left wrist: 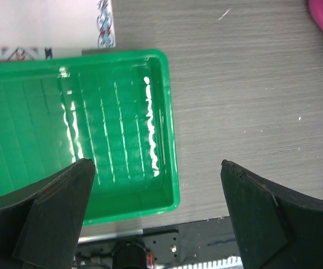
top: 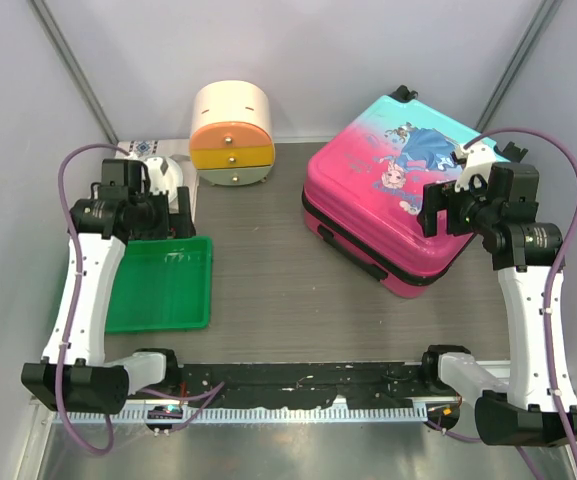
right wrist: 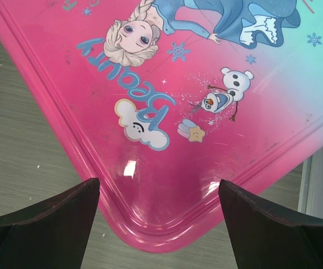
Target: Open, take out, and arrange the luggage
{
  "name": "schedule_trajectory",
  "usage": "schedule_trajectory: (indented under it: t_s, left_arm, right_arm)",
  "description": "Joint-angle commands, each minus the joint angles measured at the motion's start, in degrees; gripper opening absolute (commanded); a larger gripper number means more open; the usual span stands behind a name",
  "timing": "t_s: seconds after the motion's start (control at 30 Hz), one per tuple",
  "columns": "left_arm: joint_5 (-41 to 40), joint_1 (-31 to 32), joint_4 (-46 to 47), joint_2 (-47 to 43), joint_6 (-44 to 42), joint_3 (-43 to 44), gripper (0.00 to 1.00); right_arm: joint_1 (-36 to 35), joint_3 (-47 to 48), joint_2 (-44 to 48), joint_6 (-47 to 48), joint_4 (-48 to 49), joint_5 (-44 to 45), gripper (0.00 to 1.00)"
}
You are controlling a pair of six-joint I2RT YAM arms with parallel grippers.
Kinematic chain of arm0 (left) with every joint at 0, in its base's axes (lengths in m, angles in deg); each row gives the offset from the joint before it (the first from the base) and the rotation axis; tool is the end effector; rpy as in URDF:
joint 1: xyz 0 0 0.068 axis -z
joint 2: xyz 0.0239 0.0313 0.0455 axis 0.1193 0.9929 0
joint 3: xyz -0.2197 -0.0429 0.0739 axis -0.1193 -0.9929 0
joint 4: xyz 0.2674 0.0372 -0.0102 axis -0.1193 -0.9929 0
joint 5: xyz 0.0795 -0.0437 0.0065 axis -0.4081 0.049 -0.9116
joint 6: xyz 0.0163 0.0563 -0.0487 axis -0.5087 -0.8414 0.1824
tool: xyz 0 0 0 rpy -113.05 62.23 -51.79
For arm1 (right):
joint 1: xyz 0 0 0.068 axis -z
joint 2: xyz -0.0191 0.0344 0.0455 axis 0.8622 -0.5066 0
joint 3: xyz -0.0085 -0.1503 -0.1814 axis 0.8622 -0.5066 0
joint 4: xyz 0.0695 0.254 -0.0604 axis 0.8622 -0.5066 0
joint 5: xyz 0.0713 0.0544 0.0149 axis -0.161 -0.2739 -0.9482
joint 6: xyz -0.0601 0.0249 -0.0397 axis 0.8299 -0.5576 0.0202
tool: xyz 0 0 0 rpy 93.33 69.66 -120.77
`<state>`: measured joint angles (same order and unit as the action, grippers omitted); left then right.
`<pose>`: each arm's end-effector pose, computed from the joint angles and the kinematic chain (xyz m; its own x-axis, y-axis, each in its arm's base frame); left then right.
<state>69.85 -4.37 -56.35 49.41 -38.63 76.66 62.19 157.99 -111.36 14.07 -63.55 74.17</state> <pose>0.2562 -0.0180 0.3229 -0.8086 -0.1244 -0.5751 -0.0224 0.9832 -0.1812 0.2304 0.0030 0.3681 -0.5392 -0.1829 -0.8221 -0.2470 0.9676 -0.0532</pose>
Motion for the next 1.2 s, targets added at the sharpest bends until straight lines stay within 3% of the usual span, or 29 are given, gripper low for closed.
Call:
schedule_trajectory:
  t_s: [0.0, 0.07, 0.1, 0.2, 0.3, 0.37, 0.5, 0.67, 0.87, 0.97, 1.17]
  left_arm:
    - [13.3, 1.2, 7.9, -0.1, -10.9, -0.5, 1.0]
    - [17.2, 4.8, 11.0, -0.9, -15.5, -1.0, 1.0]
    - [18.2, 9.9, 11.5, -0.7, -18.2, -1.1, 1.0]
    - [12.7, 22.7, 12.7, 1.1, -30.3, -1.7, 1.0]
    - [16.1, 29.5, 15.5, 1.6, -41.8, -4.7, 1.0]
    - [21.1, 31.8, 21.9, 1.4, -49.5, -8.5, 0.99]
    - [22.1, 39.9, 31.3, 6.5, -62.0, -11.8, 0.97]
    - [27.1, 43.2, 28.4, 18.5, -76.1, -5.0, 0.87]
    - [26.9, 48.3, 33.6, 28.9, -82.2, -2.6, 0.85]
    - [26.8, 49.4, 39.6, 33.9, -82.4, -1.6, 0.83]
    - [26.8, 49.7, 42.3, 42.4, -81.0, 5.2, 0.81]
  right_arm:
    - [0.9, 2.2, -1.0, -2.5, 0.4, -2.6, 0.94]
    - [1.8, 2.8, -2.0, -3.9, 0.3, -3.9, 0.95]
    - [2.3, 2.8, -2.1, -4.4, 0.3, -4.5, 0.94]
    - [4.2, 2.6, -3.2, -6.6, 0.4, -7.1, 0.95]
    - [6.7, 1.9, -4.4, -9.3, 0.9, -9.3, 0.95]
    - [8.1, 1.7, -5.6, -10.5, 0.9, -10.7, 0.95]
    - [12.0, 2.5, -8.5, -13.8, 0.4, -13.7, 0.95]
    - [13.5, 3.1, -10.2, -13.5, 0.1, -13.4, 0.95]
    - [13.9, 3.8, -10.9, -12.9, -0.5, -11.6, 0.95]
    - [14.2, 3.9, -11.8, -13.8, -0.6, -13.3, 0.95]
    - [14.4, 4.8, -13.1, -14.4, -1.2, -15.3, 0.95]
